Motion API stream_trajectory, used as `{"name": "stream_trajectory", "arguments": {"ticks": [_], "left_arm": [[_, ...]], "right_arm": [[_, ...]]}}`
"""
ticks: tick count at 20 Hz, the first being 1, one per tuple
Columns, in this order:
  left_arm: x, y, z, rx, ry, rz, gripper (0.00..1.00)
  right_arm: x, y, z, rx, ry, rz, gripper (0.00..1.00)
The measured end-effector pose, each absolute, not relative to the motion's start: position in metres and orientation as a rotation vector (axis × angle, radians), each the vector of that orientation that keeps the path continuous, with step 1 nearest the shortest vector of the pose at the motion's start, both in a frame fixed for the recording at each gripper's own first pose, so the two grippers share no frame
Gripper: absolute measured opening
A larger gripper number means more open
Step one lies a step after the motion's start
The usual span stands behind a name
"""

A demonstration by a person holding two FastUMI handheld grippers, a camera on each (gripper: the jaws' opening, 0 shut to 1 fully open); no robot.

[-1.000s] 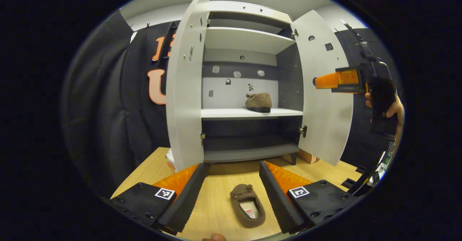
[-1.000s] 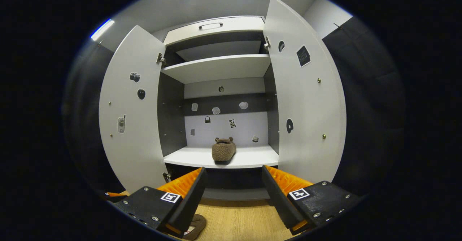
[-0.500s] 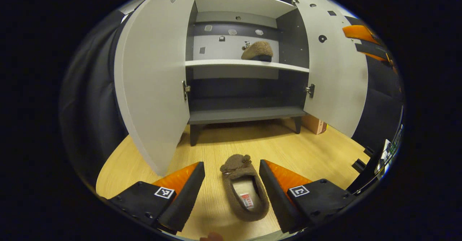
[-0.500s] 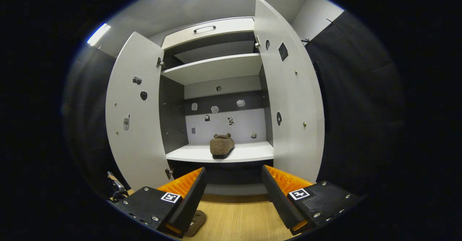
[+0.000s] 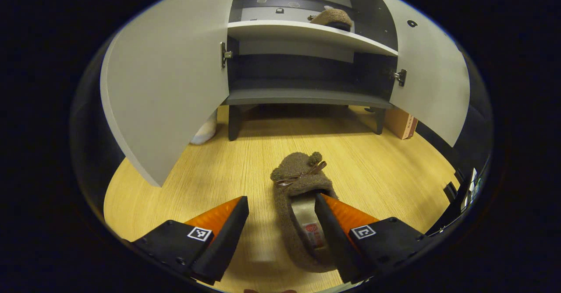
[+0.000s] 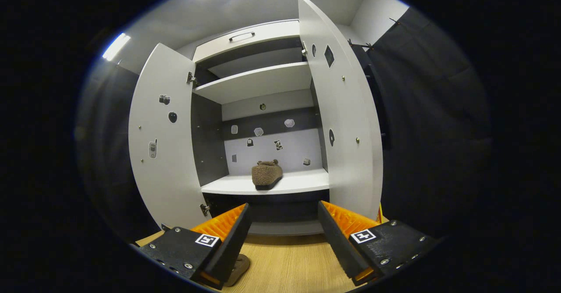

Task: Grab one shoe with the right hand and put it into the shoe cabinet, grab the other shoe with the left hand and put it into the shoe cabinet; then close the right door with the right hand and the left door with the left hand.

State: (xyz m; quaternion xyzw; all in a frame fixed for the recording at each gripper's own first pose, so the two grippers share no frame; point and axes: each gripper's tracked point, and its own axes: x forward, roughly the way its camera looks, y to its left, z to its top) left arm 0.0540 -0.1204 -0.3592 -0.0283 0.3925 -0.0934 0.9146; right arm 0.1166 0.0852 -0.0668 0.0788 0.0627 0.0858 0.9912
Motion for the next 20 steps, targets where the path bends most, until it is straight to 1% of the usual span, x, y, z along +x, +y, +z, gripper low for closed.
{"name": "stream_trajectory", "arguments": {"ticks": [2, 4, 5, 6, 7, 8, 9, 11, 12, 13, 17, 20], "left_arm": [[0.052, -0.121, -0.369, -0.078, 0.847, -0.192, 1.00], [0.054, -0.121, -0.378, -0.086, 0.867, -0.200, 0.96], [0.054, -0.124, -0.380, -0.110, 0.877, -0.214, 0.86], [0.054, -0.128, -0.380, -0.136, 0.885, -0.218, 0.82], [0.053, -0.132, -0.382, -0.158, 0.900, -0.228, 0.61], [0.051, -0.138, -0.385, -0.168, 0.927, -0.252, 0.60], [0.049, -0.135, -0.391, -0.151, 0.954, -0.238, 0.48], [0.051, -0.127, -0.390, -0.117, 0.988, -0.206, 0.30], [0.051, -0.125, -0.388, -0.122, 1.011, -0.199, 0.17], [0.052, -0.125, -0.389, -0.126, 1.013, -0.199, 0.07], [0.068, -0.122, -0.374, -0.168, 0.990, -0.208, 0.06], [0.079, -0.129, -0.343, -0.161, 0.953, -0.211, 0.07]], "right_arm": [[0.118, 0.083, -0.070, 0.164, 0.129, 0.173, 0.93], [0.118, 0.081, -0.072, 0.170, 0.127, 0.174, 0.93], [0.119, 0.081, -0.073, 0.176, 0.126, 0.176, 0.93], [0.119, 0.081, -0.074, 0.185, 0.127, 0.180, 0.93], [0.119, 0.081, -0.075, 0.197, 0.129, 0.186, 0.93], [0.119, 0.082, -0.077, 0.207, 0.132, 0.191, 0.93], [0.120, 0.082, -0.079, 0.211, 0.136, 0.195, 0.92], [0.121, 0.082, -0.083, 0.215, 0.141, 0.197, 0.92], [0.120, 0.083, -0.084, 0.220, 0.143, 0.200, 0.92], [0.120, 0.085, -0.085, 0.227, 0.144, 0.206, 0.92], [0.118, 0.087, -0.084, 0.224, 0.135, 0.209, 0.92], [0.114, 0.089, -0.082, 0.221, 0.133, 0.213, 0.91]]}}
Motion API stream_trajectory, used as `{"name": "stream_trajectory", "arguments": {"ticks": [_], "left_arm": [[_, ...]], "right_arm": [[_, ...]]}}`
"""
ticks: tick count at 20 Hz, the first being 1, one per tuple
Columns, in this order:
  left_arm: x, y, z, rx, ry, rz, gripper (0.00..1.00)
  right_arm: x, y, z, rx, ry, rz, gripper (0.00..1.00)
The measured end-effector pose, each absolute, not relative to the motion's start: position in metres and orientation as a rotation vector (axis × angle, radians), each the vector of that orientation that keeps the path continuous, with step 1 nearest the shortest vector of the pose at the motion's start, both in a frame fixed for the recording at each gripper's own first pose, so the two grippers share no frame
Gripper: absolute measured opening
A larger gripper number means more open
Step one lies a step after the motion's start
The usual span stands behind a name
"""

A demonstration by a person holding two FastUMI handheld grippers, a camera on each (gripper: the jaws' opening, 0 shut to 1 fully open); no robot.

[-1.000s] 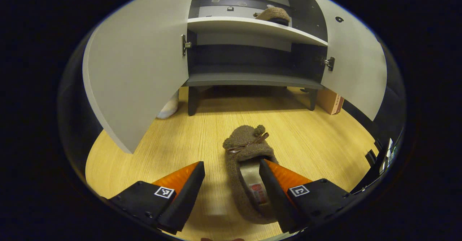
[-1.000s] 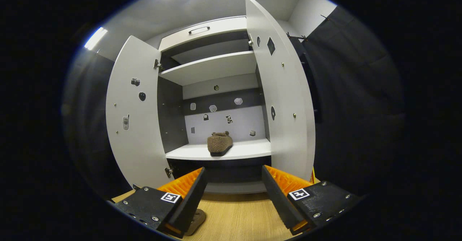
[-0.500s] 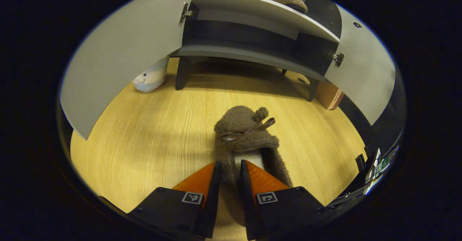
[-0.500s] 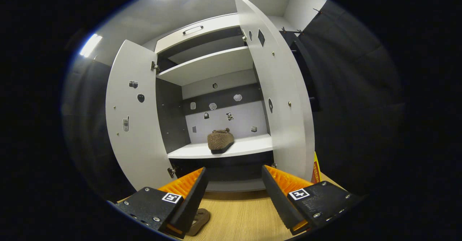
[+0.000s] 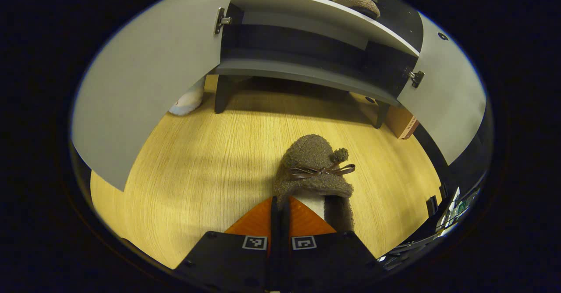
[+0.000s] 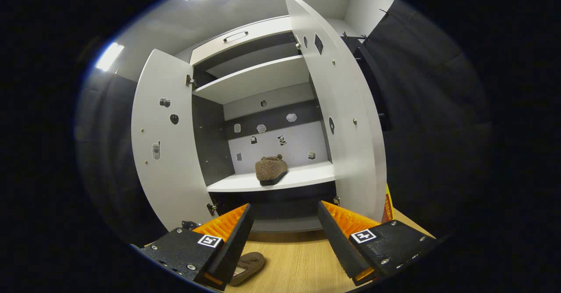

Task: Grab one shoe with the right hand and put it into the shoe cabinet, grab the other shoe with the left hand and put it into the shoe cabinet; then close the right door with the right hand and the left door with the left hand.

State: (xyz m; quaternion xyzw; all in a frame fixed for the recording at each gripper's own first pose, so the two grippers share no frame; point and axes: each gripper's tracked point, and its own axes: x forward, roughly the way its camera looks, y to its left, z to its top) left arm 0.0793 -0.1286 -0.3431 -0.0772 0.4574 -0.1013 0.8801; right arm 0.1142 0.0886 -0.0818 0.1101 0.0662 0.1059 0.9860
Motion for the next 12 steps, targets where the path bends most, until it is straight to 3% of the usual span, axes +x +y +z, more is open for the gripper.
{"name": "stream_trajectory", "arguments": {"ticks": [12], "left_arm": [[0.146, -0.136, -0.153, -0.118, 0.649, -0.181, 0.06]], "right_arm": [[0.095, 0.068, -0.057, 0.219, 0.085, 0.182, 0.91]]}}
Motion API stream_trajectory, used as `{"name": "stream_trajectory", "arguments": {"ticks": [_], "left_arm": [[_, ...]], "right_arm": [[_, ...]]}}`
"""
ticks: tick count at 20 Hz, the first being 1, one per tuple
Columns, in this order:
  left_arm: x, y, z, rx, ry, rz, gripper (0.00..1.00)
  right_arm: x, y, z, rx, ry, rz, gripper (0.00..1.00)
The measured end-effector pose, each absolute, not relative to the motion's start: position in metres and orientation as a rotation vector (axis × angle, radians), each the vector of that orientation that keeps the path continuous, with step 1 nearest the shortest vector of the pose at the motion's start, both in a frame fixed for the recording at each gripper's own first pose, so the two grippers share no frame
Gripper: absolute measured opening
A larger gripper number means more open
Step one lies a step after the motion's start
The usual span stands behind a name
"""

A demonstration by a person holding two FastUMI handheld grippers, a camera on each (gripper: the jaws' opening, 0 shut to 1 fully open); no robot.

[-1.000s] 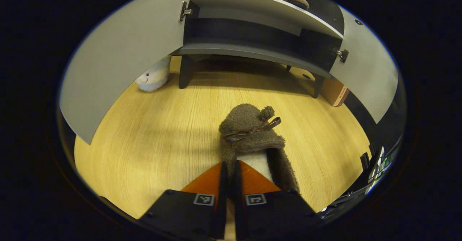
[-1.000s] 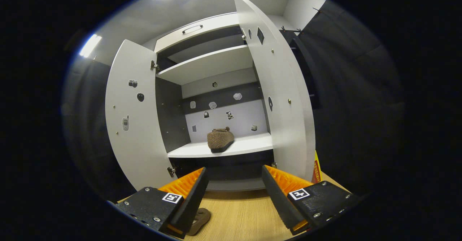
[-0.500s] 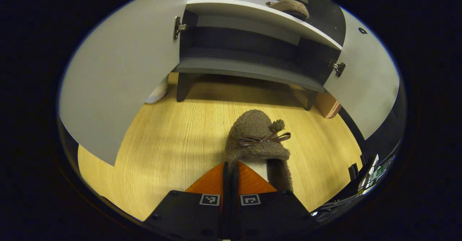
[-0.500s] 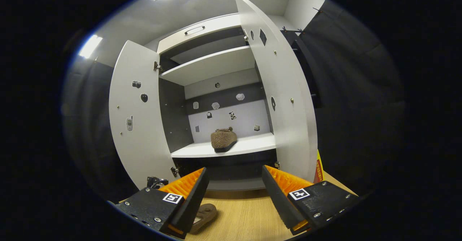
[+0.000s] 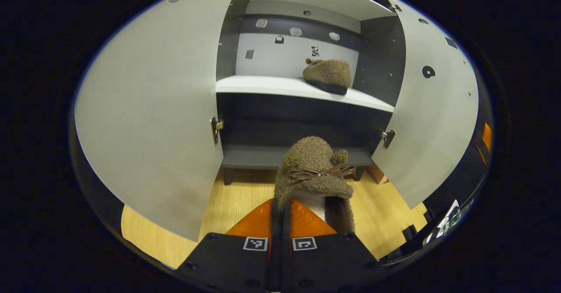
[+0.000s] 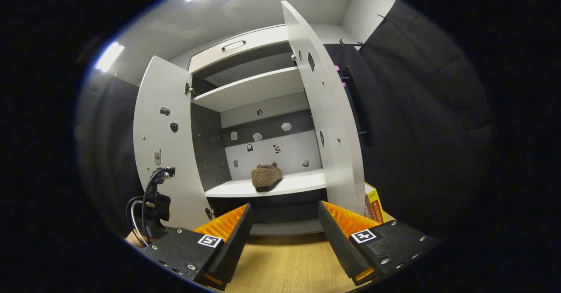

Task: Grab one shoe with the right hand and put it into the shoe cabinet, grab the other shoe with the left hand and put it into the shoe cabinet; then close the right door with the right hand and the left door with the left hand.

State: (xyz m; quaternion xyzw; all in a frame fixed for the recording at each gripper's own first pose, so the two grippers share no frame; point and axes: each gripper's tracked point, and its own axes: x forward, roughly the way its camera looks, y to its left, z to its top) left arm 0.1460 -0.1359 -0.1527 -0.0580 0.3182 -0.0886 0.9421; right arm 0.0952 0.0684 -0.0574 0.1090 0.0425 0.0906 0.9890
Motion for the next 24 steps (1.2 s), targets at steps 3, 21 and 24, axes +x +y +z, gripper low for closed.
{"name": "stream_trajectory", "arguments": {"ticks": [3, 21, 24], "left_arm": [[0.173, -0.136, -0.099, -0.121, 0.582, -0.160, 0.06], [0.394, -0.117, 0.001, -0.163, 0.518, -0.060, 0.06], [0.420, -0.119, -0.023, -0.112, 0.559, -0.029, 0.06]], "right_arm": [[0.091, 0.068, -0.052, 0.207, 0.075, 0.188, 0.91], [0.113, 0.049, -0.022, 0.123, 0.003, 0.145, 0.91], [0.119, 0.049, -0.024, 0.097, -0.006, 0.132, 0.91]]}}
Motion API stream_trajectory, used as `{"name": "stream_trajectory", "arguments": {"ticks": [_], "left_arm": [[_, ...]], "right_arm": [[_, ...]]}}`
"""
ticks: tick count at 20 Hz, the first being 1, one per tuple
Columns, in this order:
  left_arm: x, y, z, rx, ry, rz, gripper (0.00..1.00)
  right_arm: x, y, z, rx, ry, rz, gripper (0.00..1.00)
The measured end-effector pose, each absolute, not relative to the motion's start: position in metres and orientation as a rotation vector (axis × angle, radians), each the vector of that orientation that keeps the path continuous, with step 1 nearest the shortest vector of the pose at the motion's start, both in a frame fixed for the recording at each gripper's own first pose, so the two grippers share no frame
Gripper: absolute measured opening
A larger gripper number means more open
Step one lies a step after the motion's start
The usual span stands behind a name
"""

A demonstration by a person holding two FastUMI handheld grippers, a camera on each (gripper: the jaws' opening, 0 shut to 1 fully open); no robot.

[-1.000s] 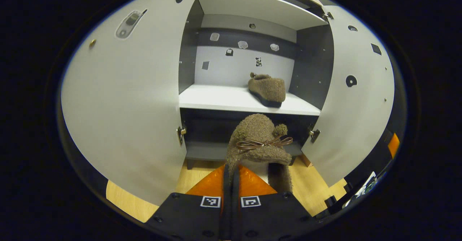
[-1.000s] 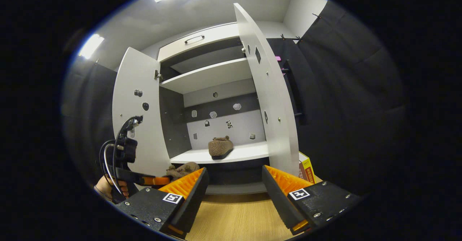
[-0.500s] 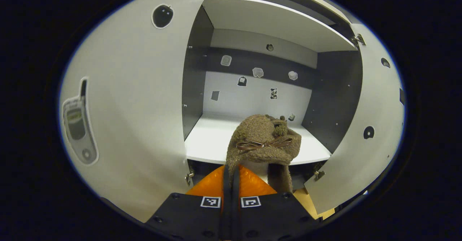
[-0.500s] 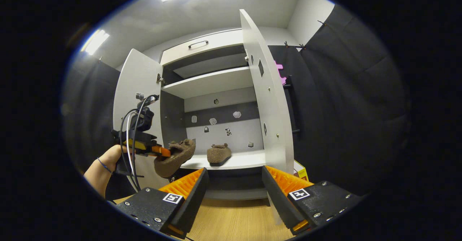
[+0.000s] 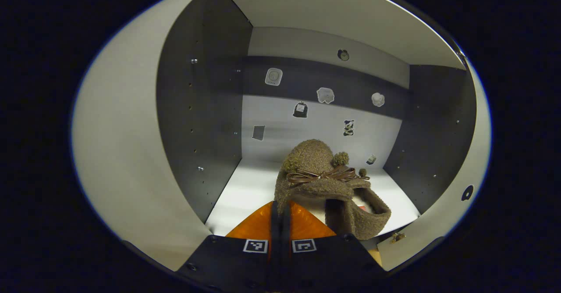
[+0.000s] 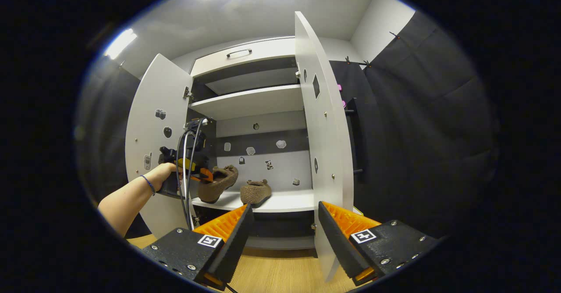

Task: Grab one shoe with the right hand and put it into the shoe cabinet, grab the other shoe with the left hand and put it into the shoe cabinet; then close the right door with the right hand and the left door with the left hand.

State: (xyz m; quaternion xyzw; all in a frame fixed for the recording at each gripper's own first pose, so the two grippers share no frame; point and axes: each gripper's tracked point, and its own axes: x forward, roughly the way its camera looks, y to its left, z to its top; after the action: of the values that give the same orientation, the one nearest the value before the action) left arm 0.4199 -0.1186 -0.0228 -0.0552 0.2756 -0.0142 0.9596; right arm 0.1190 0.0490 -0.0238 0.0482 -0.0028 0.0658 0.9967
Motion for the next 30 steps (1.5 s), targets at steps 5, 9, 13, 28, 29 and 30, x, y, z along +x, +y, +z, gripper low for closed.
{"name": "stream_trajectory", "arguments": {"ticks": [5, 9, 13, 28, 29, 30], "left_arm": [[0.440, -0.133, -0.054, -0.173, 0.601, -0.060, 0.06], [0.444, -0.132, -0.040, -0.165, 0.546, -0.056, 0.49], [0.420, -0.136, -0.011, -0.193, 0.488, -0.068, 0.96], [0.234, -0.139, 0.079, -0.108, 0.232, -0.134, 0.97], [0.221, -0.141, 0.080, -0.121, 0.224, -0.159, 0.98], [0.209, -0.138, 0.083, -0.123, 0.209, -0.171, 0.99]], "right_arm": [[0.132, 0.050, -0.034, 0.084, 0.012, 0.128, 0.92], [0.134, 0.047, -0.036, 0.095, 0.010, 0.123, 0.92], [0.127, 0.042, -0.035, 0.118, -0.001, 0.119, 0.92], [0.093, -0.025, -0.047, 0.069, 0.033, 0.015, 0.92], [0.093, -0.033, -0.049, 0.063, 0.036, 0.001, 0.92], [0.094, -0.042, -0.052, 0.051, 0.043, -0.017, 0.92]]}}
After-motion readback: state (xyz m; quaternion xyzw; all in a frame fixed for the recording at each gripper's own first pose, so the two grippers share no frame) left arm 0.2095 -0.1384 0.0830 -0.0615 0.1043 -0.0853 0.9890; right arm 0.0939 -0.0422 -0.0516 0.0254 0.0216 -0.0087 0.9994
